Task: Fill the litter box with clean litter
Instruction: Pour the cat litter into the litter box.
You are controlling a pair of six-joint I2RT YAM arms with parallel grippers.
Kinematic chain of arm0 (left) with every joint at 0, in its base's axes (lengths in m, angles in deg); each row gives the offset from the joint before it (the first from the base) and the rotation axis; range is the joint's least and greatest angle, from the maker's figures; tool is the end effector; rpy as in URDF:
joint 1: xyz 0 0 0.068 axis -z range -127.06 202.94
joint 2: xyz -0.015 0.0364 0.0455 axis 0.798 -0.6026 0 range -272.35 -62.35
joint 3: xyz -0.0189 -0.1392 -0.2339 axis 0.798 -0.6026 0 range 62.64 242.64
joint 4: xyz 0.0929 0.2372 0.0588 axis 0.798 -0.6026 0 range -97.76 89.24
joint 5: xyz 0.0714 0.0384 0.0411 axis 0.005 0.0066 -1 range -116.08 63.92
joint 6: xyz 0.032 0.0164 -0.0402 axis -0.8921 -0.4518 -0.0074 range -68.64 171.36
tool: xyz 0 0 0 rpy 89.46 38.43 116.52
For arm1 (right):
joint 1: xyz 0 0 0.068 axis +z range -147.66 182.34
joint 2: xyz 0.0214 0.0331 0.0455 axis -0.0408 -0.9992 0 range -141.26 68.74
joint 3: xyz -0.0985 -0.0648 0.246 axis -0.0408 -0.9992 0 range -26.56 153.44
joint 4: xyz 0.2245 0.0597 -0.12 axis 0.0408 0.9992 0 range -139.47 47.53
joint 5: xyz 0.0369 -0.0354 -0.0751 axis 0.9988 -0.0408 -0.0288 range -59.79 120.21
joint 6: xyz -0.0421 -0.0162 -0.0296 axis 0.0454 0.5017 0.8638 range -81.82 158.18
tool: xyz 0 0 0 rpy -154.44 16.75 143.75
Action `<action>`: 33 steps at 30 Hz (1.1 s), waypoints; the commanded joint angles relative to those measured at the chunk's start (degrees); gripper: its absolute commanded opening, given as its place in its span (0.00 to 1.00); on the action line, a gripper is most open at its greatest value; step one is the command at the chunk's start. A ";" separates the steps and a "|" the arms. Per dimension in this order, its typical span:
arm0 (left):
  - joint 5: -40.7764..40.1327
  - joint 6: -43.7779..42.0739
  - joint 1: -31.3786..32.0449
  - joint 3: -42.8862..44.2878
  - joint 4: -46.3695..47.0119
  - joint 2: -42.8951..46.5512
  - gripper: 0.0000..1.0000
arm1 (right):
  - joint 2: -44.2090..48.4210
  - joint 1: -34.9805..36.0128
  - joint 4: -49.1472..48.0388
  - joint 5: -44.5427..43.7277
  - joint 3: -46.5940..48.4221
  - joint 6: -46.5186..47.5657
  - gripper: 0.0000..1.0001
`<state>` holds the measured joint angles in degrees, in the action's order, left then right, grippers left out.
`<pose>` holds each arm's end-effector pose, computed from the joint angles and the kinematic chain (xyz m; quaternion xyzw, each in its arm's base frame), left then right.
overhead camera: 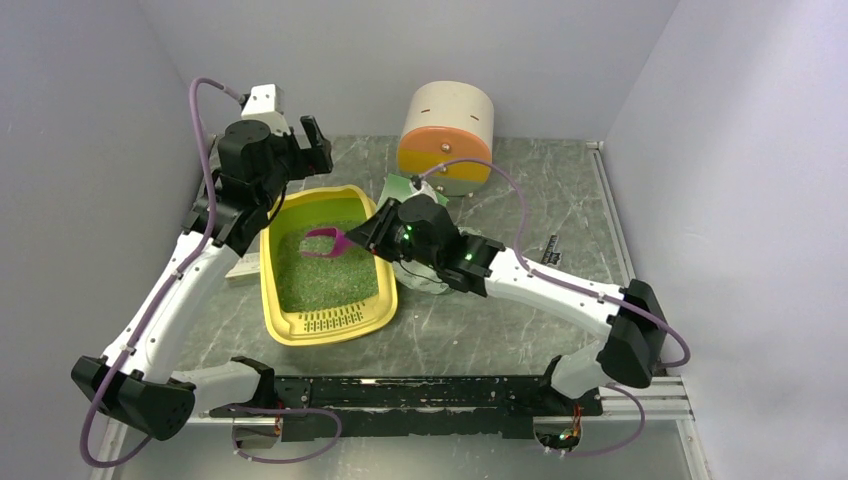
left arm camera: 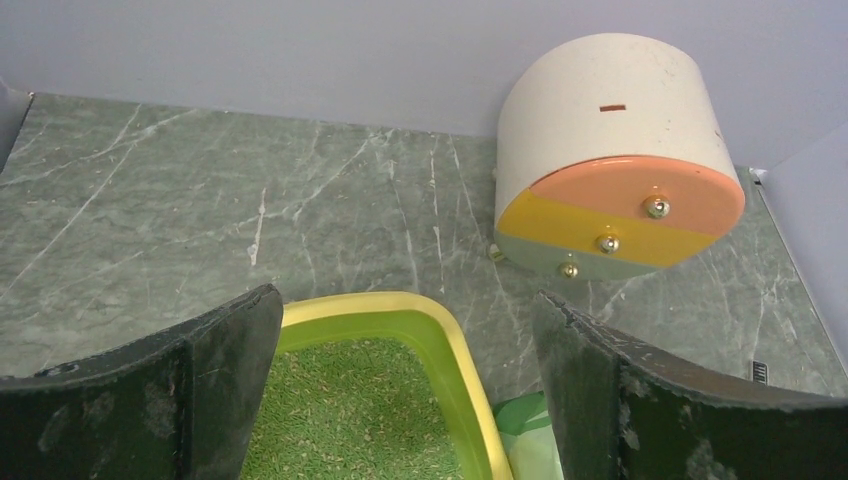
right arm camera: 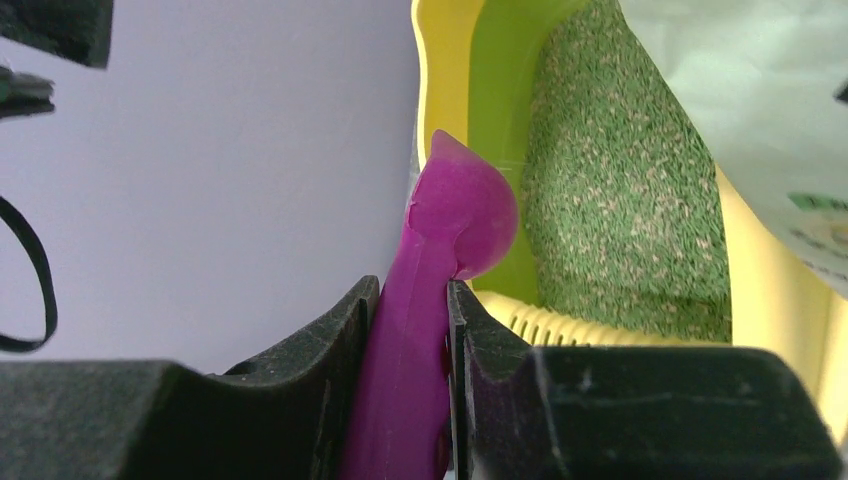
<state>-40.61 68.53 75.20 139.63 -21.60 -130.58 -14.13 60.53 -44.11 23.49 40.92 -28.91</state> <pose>0.2451 -0.0905 0.4326 -0.0452 0.7741 -0.1179 0.6204 0.1835 0.2882 0.3295 0.0969 0.8164 0.4816 0.3035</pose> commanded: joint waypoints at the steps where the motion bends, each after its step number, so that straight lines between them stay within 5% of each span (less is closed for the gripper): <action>1: -2.04 -0.72 1.14 1.19 -0.60 0.91 0.98 | -3.08 0.21 -0.98 -5.51 4.90 1.35 0.00; 21: -16.37 1.42 2.73 2.29 -4.90 1.58 0.98 | -20.68 0.16 2.79 -11.77 22.62 5.52 0.00; 33: -14.89 1.02 3.23 0.97 -3.45 1.35 0.98 | -25.01 -0.21 6.88 -14.39 27.08 7.46 0.00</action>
<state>-55.49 69.64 77.98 139.90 -25.91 -130.01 -39.40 60.47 -39.49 13.63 66.43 -22.84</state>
